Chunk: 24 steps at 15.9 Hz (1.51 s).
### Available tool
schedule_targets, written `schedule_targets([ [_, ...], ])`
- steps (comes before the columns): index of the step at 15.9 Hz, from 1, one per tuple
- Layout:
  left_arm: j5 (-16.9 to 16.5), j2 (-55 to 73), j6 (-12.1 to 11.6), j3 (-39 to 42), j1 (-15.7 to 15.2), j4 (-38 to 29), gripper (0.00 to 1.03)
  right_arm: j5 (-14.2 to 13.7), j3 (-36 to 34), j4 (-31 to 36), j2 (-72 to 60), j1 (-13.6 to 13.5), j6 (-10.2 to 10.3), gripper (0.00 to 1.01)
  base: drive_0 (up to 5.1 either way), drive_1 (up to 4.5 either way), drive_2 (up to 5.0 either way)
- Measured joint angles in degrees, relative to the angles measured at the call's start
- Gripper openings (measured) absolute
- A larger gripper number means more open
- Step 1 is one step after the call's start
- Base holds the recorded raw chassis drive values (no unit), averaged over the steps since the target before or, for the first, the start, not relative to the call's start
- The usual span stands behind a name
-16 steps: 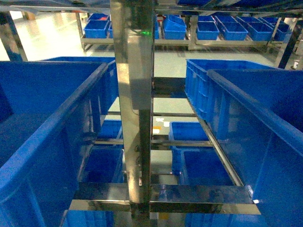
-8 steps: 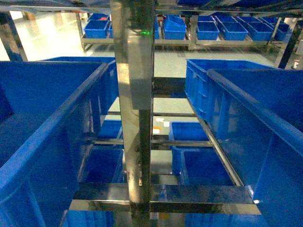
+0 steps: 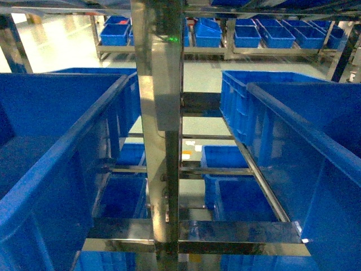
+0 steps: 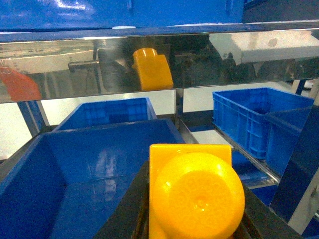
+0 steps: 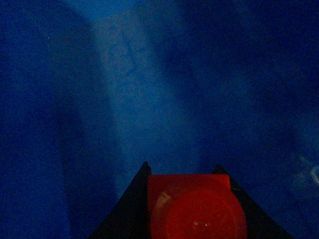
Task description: Sort and place red and yellow blocks in left bins
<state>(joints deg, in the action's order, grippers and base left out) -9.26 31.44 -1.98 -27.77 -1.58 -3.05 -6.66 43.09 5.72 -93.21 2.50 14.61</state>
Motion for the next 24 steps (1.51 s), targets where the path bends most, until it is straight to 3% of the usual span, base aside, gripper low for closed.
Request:
schedule_targets([
  [4,0.0,0.0,0.0,0.0,0.0,0.0,0.27,-1.5,0.1,1.6,0.3,-0.3,0.0,0.29,0.0,0.0,0.0],
  [6,0.0,0.0,0.0,0.0,0.0,0.0,0.27,-1.5,0.0,2.6,0.7,-0.3,0.0,0.5,0.0,0.0,0.0],
  [7,0.0,0.0,0.0,0.0,0.0,0.0,0.27,-1.5,-0.4,3.7,0.7,-0.3,-0.1,0.7,0.0,0.0,0.0],
  [8,0.0,0.0,0.0,0.0,0.0,0.0,0.27,-1.0,-1.0,3.9,1.5,-0.2,-0.7,0.99,0.0,0.0,0.0],
  [11,0.0,0.0,0.0,0.0,0.0,0.0,0.27,0.1,-1.0,4.3,3.3,-0.2,-2.5,0.98,0.0,0.0,0.0],
  [19,0.0,0.0,0.0,0.0,0.0,0.0,0.27,0.5,-1.6,5.0,3.3,2.0,-4.8,0.98,0.0,0.0,0.0],
  [21,0.0,0.0,0.0,0.0,0.0,0.0,0.27,0.4,-2.2,4.5,4.8,0.4,-5.2,0.98,0.0,0.0,0.0],
  [24,0.0,0.0,0.0,0.0,0.0,0.0,0.27,0.4,-5.0,3.3,12.3,-5.6,-5.2,0.98,0.0,0.0,0.0],
])
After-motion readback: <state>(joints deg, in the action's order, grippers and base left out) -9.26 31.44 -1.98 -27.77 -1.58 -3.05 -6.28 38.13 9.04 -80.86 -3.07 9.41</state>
